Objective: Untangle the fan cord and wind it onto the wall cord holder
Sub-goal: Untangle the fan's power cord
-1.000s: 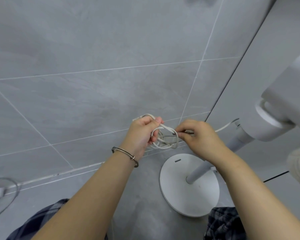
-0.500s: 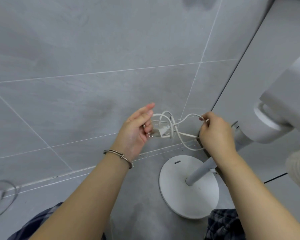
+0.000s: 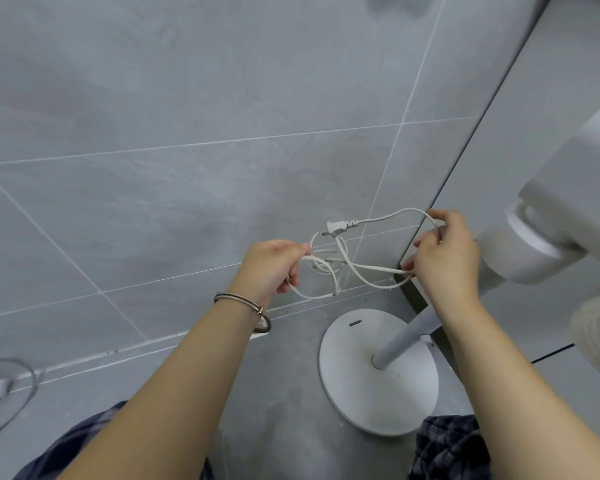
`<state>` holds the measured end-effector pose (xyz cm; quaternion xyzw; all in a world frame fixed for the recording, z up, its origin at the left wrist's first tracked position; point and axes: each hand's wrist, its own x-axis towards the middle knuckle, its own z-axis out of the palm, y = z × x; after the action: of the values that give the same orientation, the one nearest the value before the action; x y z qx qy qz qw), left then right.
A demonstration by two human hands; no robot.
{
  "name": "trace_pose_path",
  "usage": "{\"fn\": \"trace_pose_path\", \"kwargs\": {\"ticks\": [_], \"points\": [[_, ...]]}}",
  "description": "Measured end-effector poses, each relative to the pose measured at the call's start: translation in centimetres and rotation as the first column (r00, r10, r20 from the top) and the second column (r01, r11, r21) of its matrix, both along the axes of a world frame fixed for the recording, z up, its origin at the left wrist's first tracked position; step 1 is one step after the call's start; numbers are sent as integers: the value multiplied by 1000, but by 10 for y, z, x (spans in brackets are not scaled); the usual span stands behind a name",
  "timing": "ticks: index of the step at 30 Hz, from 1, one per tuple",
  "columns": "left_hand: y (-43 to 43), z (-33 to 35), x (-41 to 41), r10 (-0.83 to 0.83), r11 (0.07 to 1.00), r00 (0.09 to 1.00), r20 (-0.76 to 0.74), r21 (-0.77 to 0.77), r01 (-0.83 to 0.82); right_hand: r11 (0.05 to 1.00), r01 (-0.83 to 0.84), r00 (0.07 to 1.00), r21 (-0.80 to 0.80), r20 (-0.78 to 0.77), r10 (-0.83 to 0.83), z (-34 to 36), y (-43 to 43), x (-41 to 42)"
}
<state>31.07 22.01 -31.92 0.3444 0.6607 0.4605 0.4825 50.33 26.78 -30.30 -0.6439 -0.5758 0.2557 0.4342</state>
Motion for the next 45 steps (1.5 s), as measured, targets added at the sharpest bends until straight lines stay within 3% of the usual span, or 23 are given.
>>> {"fn": "trace_pose_path", "kwargs": {"ticks": [5, 8, 12, 15, 17, 21, 24, 28, 31, 36, 39, 42, 45], "points": [[-1, -11, 7, -183, 982, 914, -363, -19, 188, 999, -34, 988, 19, -148, 36, 2, -2, -1], [-3, -15, 15, -263, 959, 854, -449, -21, 284, 994, -105, 962, 9, -251, 104, 4, -2, -3], [-5, -20, 23, -211, 952, 725, -656, 31, 305, 981, -193, 923, 25, -335, 190, 4, -1, -6], [-6, -21, 25, -116, 948, 702, -703, 133, 290, 971, -237, 883, 33, -410, 229, 4, 0, -8], [-6, -22, 25, -140, 915, 695, -706, 176, 363, 964, -263, 854, 33, -457, 249, 4, 0, -9], [-7, -30, 29, -305, 794, 528, -793, 94, 600, 951, -304, 788, 61, -544, 287, 6, -1, -10], [-8, -36, 33, -322, 762, 399, -858, 15, 647, 954, -286, 739, 93, -612, 282, 7, 0, -11], [-5, -39, 30, -302, 783, 383, -873, 2, 622, 963, -227, 704, 144, -659, 265, 7, 0, -11], [-4, -41, 31, -379, 773, 346, -858, -89, 628, 965, -205, 700, 160, -665, 259, 7, 1, -10], [-8, -40, 37, -482, 748, 450, -752, -85, 659, 971, -210, 688, 118, -688, 232, 7, 2, -10], [-10, -35, 38, -531, 755, 565, -632, -49, 654, 973, -228, 765, 31, -612, 199, 5, 3, -10], [-9, -29, 36, -571, 785, 696, -435, -41, 618, 969, -236, 936, -79, -286, 205, -2, 6, -7], [-9, -20, 33, -560, 814, 760, -330, -44, 580, 959, -252, 955, -130, 125, 268, -3, 3, -3]]}}
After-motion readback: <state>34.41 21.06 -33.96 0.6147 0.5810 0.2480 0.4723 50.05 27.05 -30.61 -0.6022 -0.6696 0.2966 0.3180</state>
